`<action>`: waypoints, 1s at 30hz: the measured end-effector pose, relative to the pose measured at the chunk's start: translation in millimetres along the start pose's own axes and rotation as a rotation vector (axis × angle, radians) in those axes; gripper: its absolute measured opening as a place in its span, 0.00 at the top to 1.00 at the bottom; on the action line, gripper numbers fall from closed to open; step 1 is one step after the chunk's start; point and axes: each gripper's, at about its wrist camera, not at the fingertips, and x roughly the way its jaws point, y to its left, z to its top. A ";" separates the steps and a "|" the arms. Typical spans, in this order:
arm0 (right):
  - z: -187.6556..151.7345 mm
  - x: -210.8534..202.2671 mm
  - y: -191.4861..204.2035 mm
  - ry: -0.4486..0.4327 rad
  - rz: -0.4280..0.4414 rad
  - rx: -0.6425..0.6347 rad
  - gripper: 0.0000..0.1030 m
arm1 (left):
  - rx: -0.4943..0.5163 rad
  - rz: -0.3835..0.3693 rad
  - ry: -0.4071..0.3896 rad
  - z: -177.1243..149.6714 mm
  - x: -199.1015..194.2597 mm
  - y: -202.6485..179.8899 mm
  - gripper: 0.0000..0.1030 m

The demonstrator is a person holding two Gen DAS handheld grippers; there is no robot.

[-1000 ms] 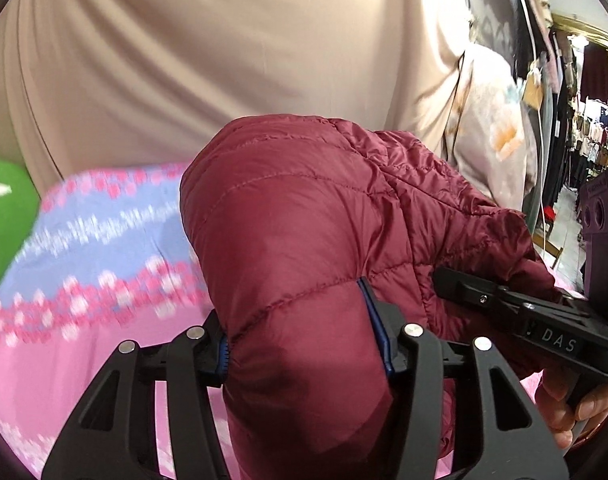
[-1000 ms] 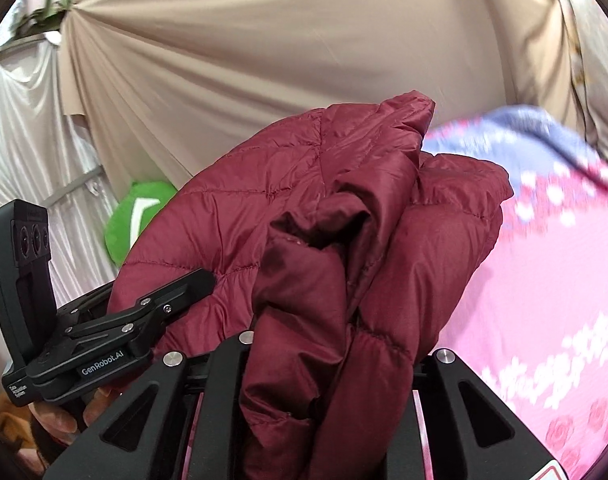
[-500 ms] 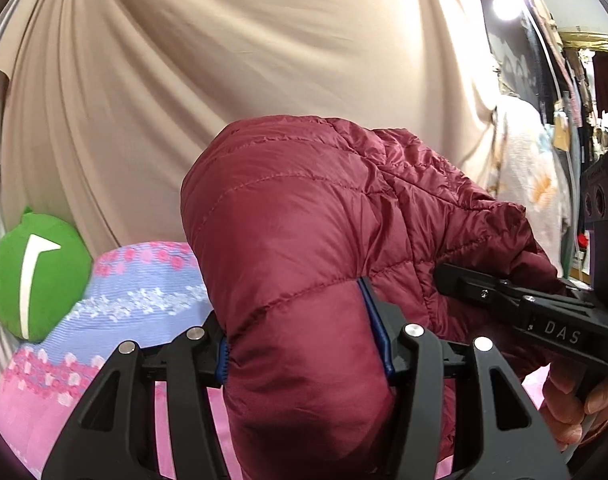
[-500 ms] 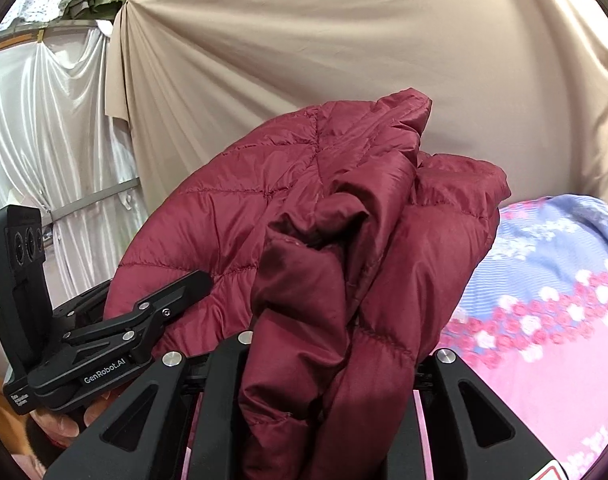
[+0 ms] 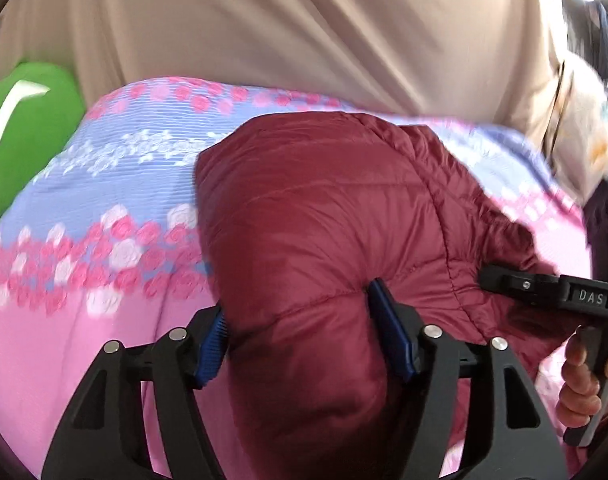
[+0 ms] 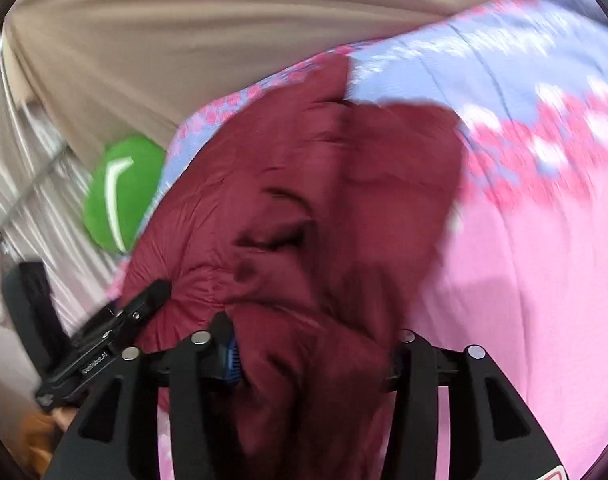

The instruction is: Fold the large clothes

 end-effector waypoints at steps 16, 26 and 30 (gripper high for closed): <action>-32.2 -39.4 70.5 -0.010 -0.176 -0.239 0.88 | -0.066 0.143 0.139 -12.4 -37.0 -1.1 0.36; -53.5 -33.3 59.8 0.060 -0.181 -0.161 0.91 | -0.108 0.166 0.207 -42.0 -29.2 4.3 0.36; -46.3 -56.2 80.4 -0.040 -0.229 -0.218 0.91 | -0.105 0.176 0.198 -40.1 -35.8 1.6 0.36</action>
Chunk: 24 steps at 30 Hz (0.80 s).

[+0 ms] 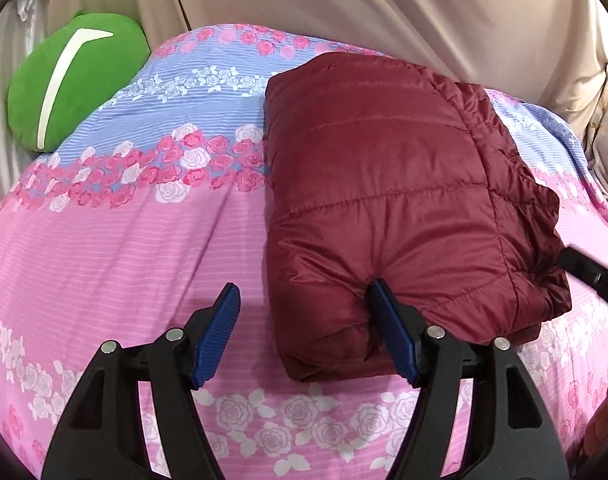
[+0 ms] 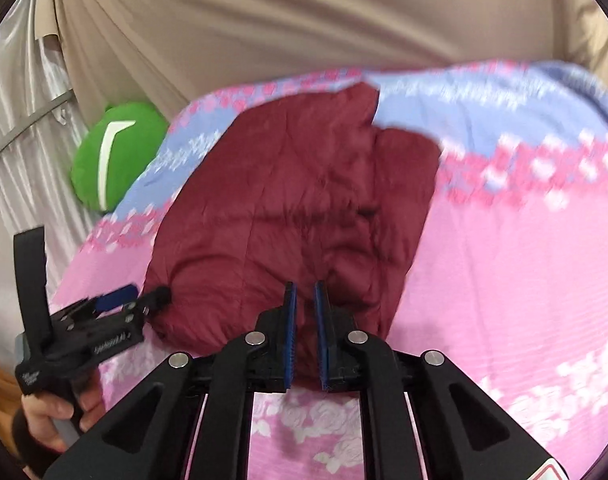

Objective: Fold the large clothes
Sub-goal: 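Lower the folded jacket onto the bed and open both tools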

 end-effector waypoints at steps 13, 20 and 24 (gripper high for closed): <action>27.4 12.1 -3.9 0.000 -0.067 0.013 0.94 | -0.002 0.005 0.002 0.0 -3.1 -3.3 0.36; 35.0 83.9 -25.9 0.140 -0.141 0.025 0.98 | 0.002 -0.003 0.003 -0.2 -3.3 -4.3 0.32; 25.9 84.9 -25.1 0.135 -0.165 0.023 0.98 | 0.012 0.014 0.003 -0.8 -4.0 -8.0 0.31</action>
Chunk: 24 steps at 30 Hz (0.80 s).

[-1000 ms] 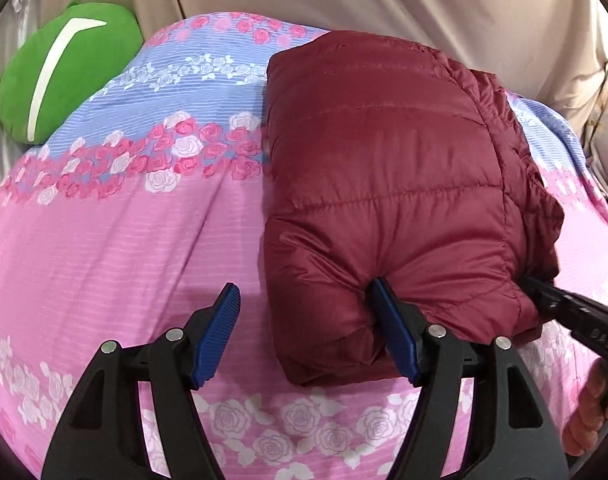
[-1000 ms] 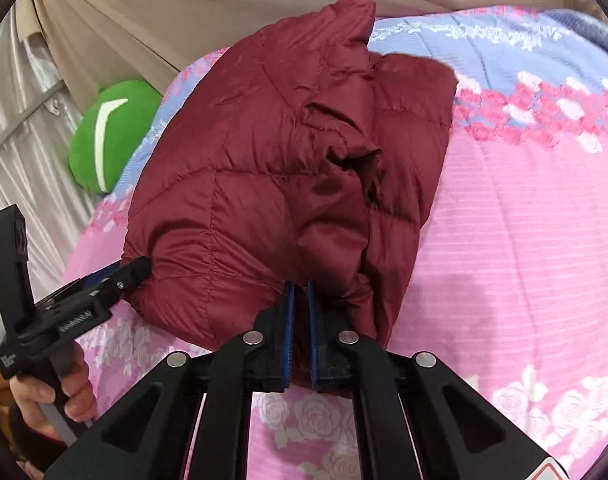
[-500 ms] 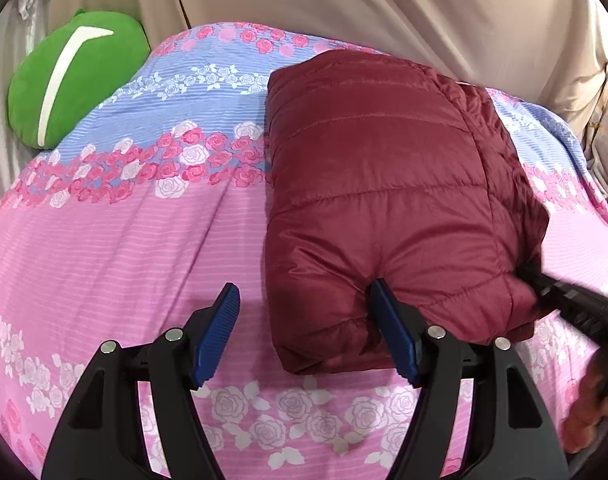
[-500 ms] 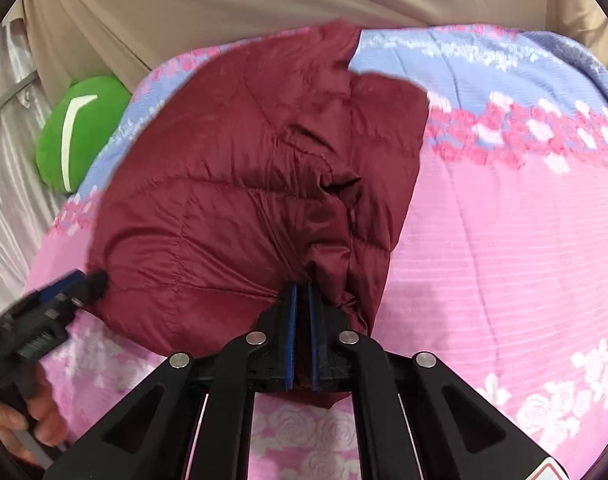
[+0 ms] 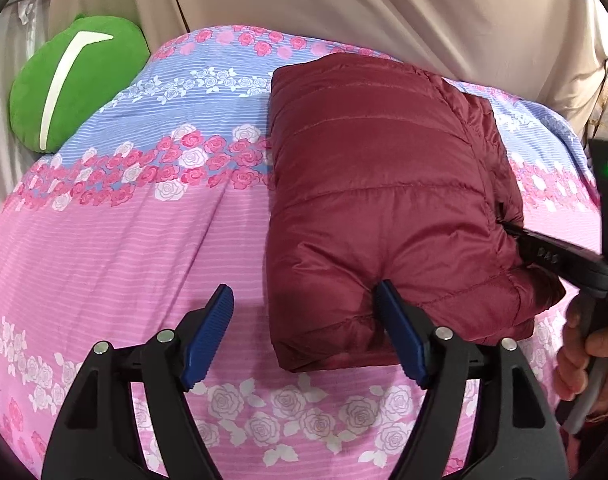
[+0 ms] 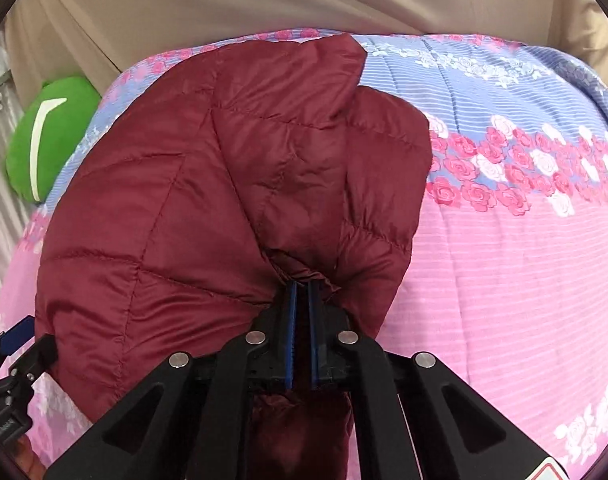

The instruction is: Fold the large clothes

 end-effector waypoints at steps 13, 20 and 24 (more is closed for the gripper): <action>-87.0 -89.5 9.3 -0.181 -0.103 -0.067 0.54 | -0.004 0.033 -0.110 -50.5 -34.9 -34.7 0.11; -117.2 -91.2 6.9 -0.154 -0.106 -0.062 0.49 | 0.043 0.052 -0.094 -77.1 -31.5 -57.8 0.11; -131.8 -79.6 15.4 -0.091 -0.116 -0.080 0.48 | 0.021 0.061 -0.094 -80.2 -31.9 -58.7 0.11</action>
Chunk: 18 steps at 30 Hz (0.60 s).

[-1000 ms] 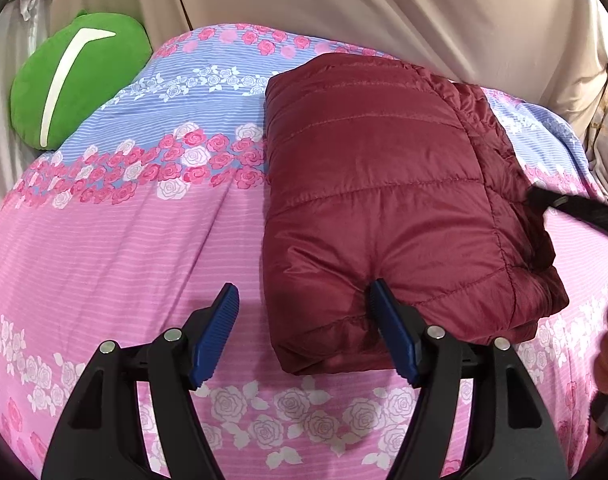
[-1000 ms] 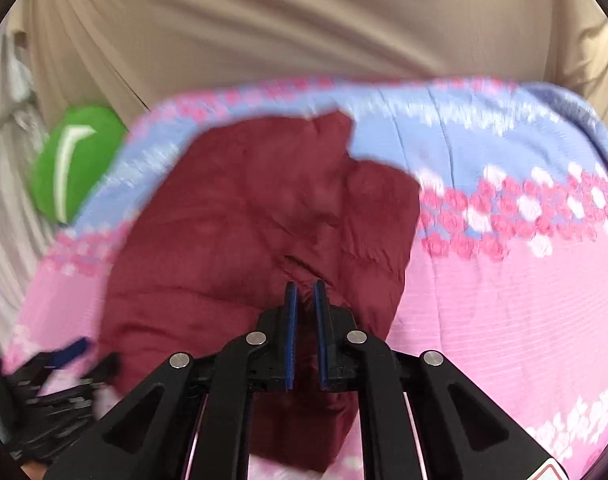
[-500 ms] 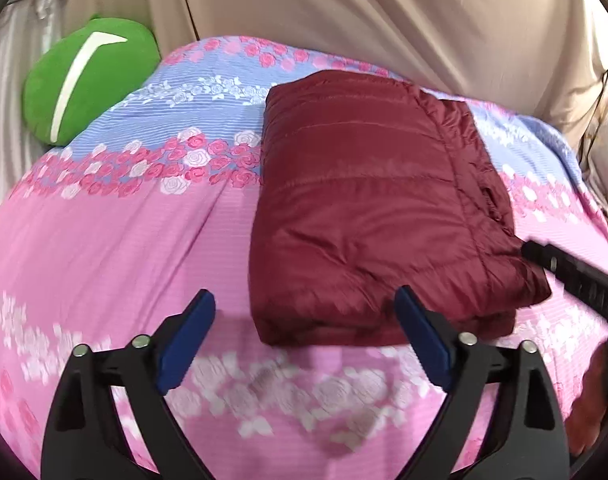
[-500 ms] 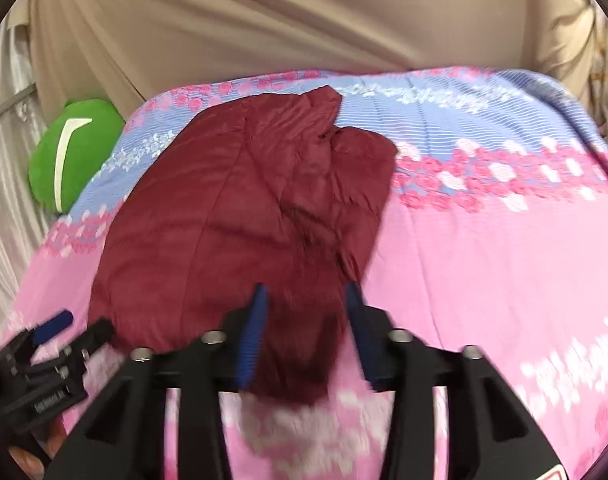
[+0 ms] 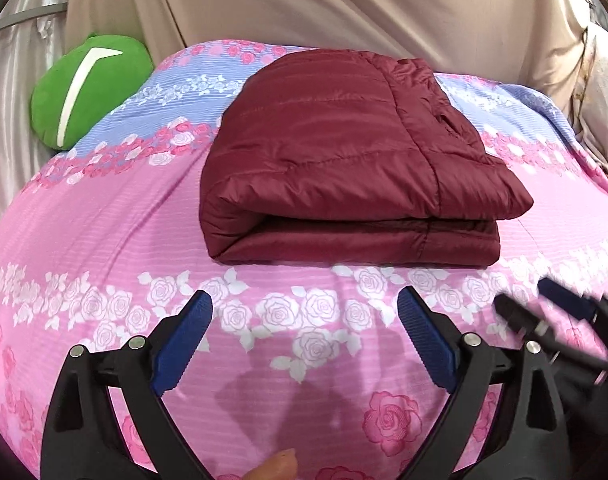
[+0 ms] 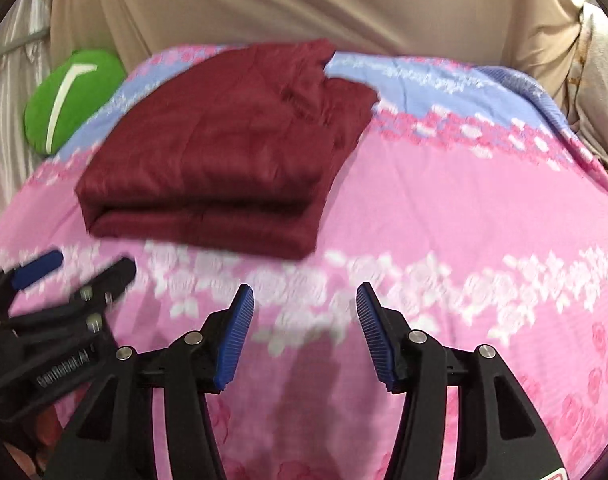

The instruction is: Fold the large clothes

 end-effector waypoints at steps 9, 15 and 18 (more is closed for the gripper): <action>-5.7 -6.2 6.3 -0.025 -0.032 -0.009 0.45 | -0.023 0.063 0.007 -4.2 -1.2 0.1 0.11; -7.4 -8.2 7.9 -0.030 -0.046 -0.006 0.44 | -0.017 0.080 0.002 -4.8 -2.4 -1.0 0.11; -7.2 -8.2 7.5 -0.029 -0.047 -0.004 0.44 | -0.013 0.089 -0.003 -5.1 -3.4 -2.7 0.11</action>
